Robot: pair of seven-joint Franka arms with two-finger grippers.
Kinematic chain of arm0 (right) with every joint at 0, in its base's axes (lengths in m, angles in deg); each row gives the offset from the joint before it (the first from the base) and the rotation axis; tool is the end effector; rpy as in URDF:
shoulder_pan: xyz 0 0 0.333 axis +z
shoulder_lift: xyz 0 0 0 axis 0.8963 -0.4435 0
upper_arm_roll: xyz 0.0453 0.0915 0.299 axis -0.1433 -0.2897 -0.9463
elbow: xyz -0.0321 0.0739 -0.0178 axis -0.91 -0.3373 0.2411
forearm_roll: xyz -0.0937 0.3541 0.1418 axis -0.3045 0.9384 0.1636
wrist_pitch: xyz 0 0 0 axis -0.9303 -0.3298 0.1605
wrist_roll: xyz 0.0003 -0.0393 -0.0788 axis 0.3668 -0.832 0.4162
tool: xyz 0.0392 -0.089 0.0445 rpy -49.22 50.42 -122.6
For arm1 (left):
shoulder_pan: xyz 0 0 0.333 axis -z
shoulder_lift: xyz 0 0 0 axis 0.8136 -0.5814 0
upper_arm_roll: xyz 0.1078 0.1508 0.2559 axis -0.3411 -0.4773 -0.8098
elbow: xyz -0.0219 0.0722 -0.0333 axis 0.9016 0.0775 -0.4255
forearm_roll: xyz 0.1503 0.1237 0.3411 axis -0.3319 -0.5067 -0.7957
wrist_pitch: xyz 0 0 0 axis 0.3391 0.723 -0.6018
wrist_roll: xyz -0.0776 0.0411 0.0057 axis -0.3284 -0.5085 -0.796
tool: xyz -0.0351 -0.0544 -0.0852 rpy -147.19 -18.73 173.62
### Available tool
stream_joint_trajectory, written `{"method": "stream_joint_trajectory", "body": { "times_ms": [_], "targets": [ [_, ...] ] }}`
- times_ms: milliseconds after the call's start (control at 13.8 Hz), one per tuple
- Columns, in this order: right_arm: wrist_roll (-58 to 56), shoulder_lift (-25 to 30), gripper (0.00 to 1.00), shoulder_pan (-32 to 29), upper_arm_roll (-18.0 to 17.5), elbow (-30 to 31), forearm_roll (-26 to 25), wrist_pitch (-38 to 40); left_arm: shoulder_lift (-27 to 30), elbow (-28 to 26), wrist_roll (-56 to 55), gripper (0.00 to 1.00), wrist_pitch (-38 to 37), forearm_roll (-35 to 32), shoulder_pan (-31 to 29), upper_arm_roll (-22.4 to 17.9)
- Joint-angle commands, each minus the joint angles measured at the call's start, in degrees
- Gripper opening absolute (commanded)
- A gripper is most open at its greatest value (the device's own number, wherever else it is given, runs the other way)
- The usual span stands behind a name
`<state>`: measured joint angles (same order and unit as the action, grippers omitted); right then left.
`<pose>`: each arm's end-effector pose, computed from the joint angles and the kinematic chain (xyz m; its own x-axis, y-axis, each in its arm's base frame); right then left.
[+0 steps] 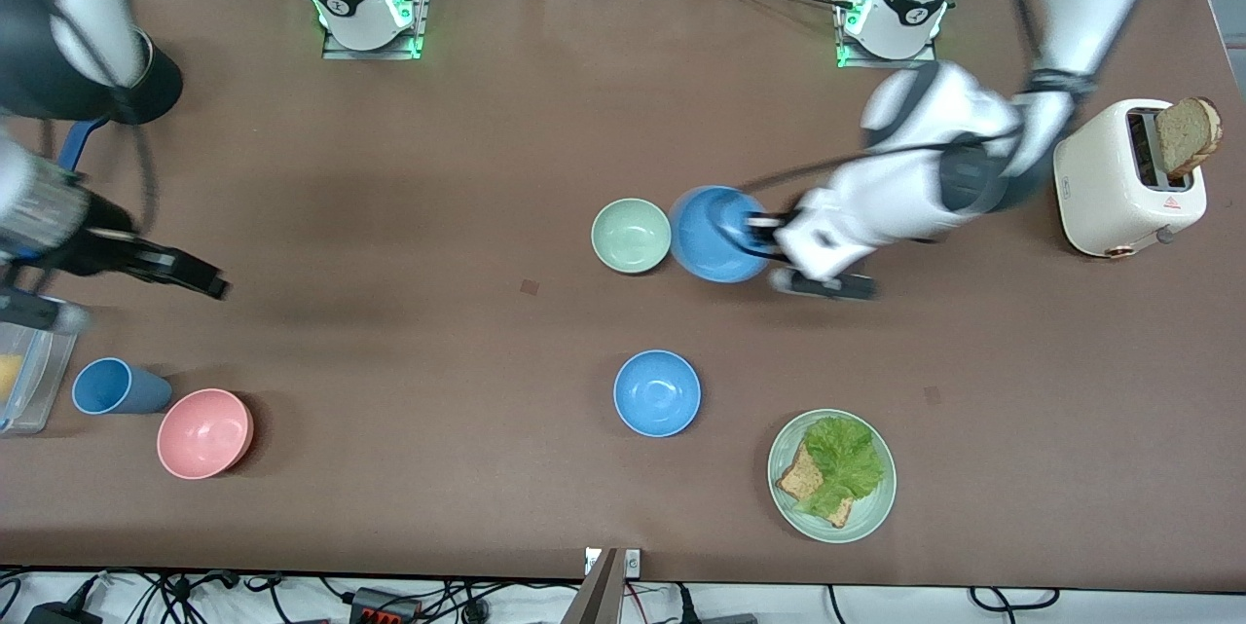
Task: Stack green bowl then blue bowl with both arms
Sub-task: 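Carry the blue bowl over the green bowl and lower it in with the left gripper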
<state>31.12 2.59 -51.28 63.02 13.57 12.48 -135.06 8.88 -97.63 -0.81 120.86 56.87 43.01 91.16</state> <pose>0.6518 0.0068 0.5496 0.9759 -0.2111 0.0551 -0.2070 -0.9757 -0.0716 0.5690 -0.3150 0.3782 0.9841 -0.0405 -0.1732 0.0231 -0.9364 0.3501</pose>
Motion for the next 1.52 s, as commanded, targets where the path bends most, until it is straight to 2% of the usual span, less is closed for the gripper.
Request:
{"method": "stream_joint_trajectory", "body": {
  "times_ms": [0,145,218,363,580,725,943,1306,1451],
  "targets": [
    [-6.57,2.38,1.00,-6.04,-5.36,-0.19,-2.86,1.61,-2.58,-2.54,-1.54,0.01,6.61,-1.41,2.91,-0.37],
    [-9.40,3.43,1.00,-13.41,-12.02,-0.10,-3.48,2.05,-2.67,-5.01,-4.94,0.01,9.87,-3.97,5.45,-0.46],
    [-9.50,4.22,1.00,-14.66,-13.97,0.07,-5.31,2.22,-3.28,-5.54,-6.79,0.01,11.36,-6.76,6.94,-0.55],
    [-9.58,5.10,1.00,-14.32,-13.99,0.51,-6.91,3.80,-5.73,-5.55,-8.48,0.01,12.25,-13.44,7.57,-0.72],
    [-9.59,5.63,1.00,-14.50,-13.38,0.60,-6.82,4.95,-7.23,-5.28,-9.53,0.01,13.48,-14.88,9.93,-0.90],
    [-9.59,6.33,1.00,-14.68,-13.47,1.04,-7.00,7.05,-7.41,-5.20,-10.33,0.01,13.58,-16.18,12.65,-3.17],
    [-9.59,10.63,1.00,-14.59,-13.55,7.26,-7.61,6.09,-8.99,-4.41,-10.24,0.01,14.01,-20.58,13.55,-4.15],
    [-9.76,15.82,1.00,-14.59,-13.64,16.66,-8.23,1.80,-9.70,-3.96,-9.89,0.01,14.10,-21.72,13.90,-4.24],
    [-10.37,17.23,1.00,-14.33,-14.17,19.14,-11.38,0.03,-10.40,-3.70,-10.06,0.01,14.10,-22.87,13.99,-4.15]
  ]
}}
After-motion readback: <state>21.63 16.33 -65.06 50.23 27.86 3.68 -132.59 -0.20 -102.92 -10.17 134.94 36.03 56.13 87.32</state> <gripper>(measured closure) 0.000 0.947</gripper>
